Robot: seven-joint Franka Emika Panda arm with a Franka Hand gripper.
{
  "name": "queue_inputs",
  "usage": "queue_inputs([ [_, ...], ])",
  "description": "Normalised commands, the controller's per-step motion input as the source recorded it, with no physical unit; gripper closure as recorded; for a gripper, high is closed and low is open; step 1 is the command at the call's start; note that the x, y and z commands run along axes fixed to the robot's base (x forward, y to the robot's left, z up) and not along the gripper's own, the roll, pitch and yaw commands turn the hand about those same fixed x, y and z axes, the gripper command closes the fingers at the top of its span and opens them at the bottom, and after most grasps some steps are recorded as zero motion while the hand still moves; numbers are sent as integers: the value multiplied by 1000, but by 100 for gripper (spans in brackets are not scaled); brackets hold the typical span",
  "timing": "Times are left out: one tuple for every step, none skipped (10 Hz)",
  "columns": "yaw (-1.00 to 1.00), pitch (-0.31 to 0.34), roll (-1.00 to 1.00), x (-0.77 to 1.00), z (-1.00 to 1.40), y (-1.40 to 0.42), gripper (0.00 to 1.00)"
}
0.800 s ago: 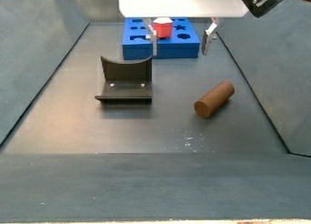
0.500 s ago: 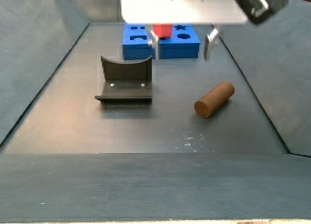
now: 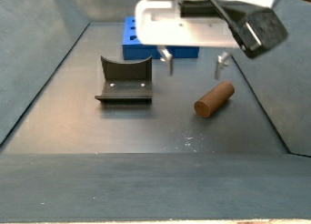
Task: Pick up the round object. Move up. Place the round object on the fixture. Regrasp the round object. Move to above the board. Insert the round object.
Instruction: Pick up the round object.
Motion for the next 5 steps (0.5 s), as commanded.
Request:
queue_inputs([
  [-371, -269, -900, -440, -214, 69, 0],
  [-360, -214, -891, -383, -231, 114, 0],
  [-374, -209, -894, -386, -229, 94, 0],
  [-383, -186, -891, -394, -240, 91, 0],
  [-397, 0, -863, -294, -283, 120, 0],
])
